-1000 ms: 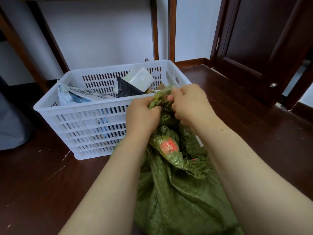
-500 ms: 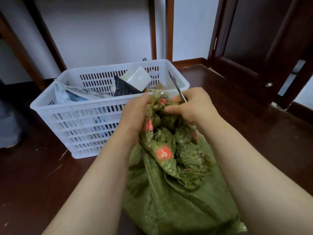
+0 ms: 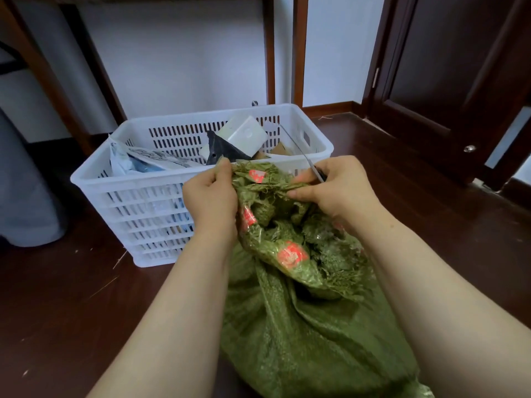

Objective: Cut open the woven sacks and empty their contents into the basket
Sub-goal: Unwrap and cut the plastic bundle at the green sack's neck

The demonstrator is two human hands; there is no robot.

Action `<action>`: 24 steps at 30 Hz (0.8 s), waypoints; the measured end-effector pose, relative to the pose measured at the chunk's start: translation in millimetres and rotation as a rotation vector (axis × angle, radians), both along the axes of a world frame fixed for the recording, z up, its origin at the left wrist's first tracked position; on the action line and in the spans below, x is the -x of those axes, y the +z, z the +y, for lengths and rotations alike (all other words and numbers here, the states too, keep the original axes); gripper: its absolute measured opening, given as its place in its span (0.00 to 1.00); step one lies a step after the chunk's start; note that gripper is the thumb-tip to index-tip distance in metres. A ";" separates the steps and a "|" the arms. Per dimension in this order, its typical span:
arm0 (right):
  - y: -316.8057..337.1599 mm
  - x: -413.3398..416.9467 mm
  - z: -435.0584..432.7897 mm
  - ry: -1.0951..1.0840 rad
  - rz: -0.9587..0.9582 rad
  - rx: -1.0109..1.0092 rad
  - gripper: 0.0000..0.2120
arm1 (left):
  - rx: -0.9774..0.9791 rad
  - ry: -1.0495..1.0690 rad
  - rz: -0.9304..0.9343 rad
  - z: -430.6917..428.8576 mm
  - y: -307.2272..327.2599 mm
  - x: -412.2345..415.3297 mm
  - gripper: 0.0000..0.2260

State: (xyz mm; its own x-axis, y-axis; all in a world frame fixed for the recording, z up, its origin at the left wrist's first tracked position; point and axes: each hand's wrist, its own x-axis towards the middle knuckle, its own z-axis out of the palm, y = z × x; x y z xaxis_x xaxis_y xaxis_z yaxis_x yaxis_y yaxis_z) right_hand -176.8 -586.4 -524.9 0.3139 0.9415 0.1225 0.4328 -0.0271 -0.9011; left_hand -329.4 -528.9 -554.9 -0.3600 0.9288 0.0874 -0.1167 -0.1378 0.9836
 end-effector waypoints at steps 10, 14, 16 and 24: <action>8.5 -10.7 -13.7 -0.029 0.365 0.070 0.10 | 0.256 -0.566 -0.212 -28.1 32.1 -9.1 0.28; 15.4 -13.9 -14.4 -0.024 0.479 0.029 0.11 | 0.192 -0.653 -0.125 -30.6 33.4 -15.7 0.41; 18.3 -10.6 -18.8 0.041 0.458 0.028 0.06 | 0.190 -0.660 -0.103 -28.9 30.3 -18.5 0.40; -2.7 -11.8 -3.2 -0.145 0.272 -0.044 0.08 | 0.110 -0.790 -0.011 -31.0 29.4 -18.2 0.43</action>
